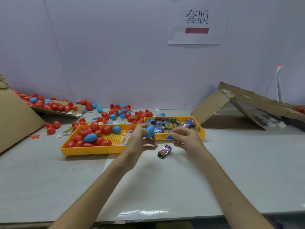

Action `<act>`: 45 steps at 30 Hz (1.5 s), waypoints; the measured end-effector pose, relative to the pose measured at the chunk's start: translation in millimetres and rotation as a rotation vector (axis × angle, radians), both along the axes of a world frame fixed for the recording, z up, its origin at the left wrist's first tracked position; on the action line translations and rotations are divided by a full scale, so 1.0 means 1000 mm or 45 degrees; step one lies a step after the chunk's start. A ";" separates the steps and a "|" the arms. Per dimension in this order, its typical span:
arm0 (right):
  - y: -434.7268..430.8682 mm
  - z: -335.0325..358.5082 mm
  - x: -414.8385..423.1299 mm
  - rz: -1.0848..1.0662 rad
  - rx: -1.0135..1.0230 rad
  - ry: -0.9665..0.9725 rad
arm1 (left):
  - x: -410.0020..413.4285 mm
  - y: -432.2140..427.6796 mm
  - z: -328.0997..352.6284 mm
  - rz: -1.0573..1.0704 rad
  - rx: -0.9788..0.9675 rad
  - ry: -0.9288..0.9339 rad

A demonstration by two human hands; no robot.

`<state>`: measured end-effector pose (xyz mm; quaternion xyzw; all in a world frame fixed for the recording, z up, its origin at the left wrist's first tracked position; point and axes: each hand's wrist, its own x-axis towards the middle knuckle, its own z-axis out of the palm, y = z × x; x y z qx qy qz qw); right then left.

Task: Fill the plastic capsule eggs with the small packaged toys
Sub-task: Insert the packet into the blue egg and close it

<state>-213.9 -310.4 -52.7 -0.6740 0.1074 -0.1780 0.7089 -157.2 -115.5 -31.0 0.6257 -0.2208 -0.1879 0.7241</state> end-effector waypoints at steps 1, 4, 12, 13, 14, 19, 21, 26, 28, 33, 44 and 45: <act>0.000 0.000 0.000 -0.011 -0.008 -0.001 | 0.003 -0.004 0.005 -0.004 -0.011 -0.034; 0.000 0.000 0.001 -0.034 -0.013 0.001 | 0.008 -0.017 0.008 0.012 -0.019 -0.099; 0.006 0.001 -0.001 0.099 -0.101 -0.093 | 0.005 -0.026 -0.026 -0.120 -0.061 0.065; 0.006 0.001 -0.001 0.112 -0.112 -0.103 | 0.005 -0.026 -0.027 -0.134 -0.068 0.078; 0.007 0.001 -0.001 0.120 -0.125 -0.113 | 0.006 -0.025 -0.027 -0.140 -0.069 0.079; 0.007 -0.001 -0.002 0.122 -0.202 -0.133 | 0.003 -0.023 -0.028 -0.127 -0.061 0.044; 0.007 -0.001 -0.003 0.150 -0.205 -0.142 | 0.002 -0.023 -0.028 -0.095 -0.063 0.035; 0.013 0.000 0.001 0.077 -0.126 -0.106 | 0.001 -0.023 -0.028 0.015 -0.095 0.014; 0.011 0.001 0.000 0.047 -0.050 -0.099 | 0.001 -0.023 -0.028 0.069 -0.111 0.011; 0.012 -0.001 -0.002 0.159 -0.189 -0.035 | 0.003 -0.020 -0.029 0.156 -0.125 -0.002; 0.011 -0.005 0.000 0.139 -0.199 -0.057 | 0.003 -0.020 -0.028 0.240 -0.034 -0.087; 0.011 -0.004 -0.001 0.147 -0.230 -0.068 | 0.002 -0.020 -0.028 0.239 -0.024 -0.105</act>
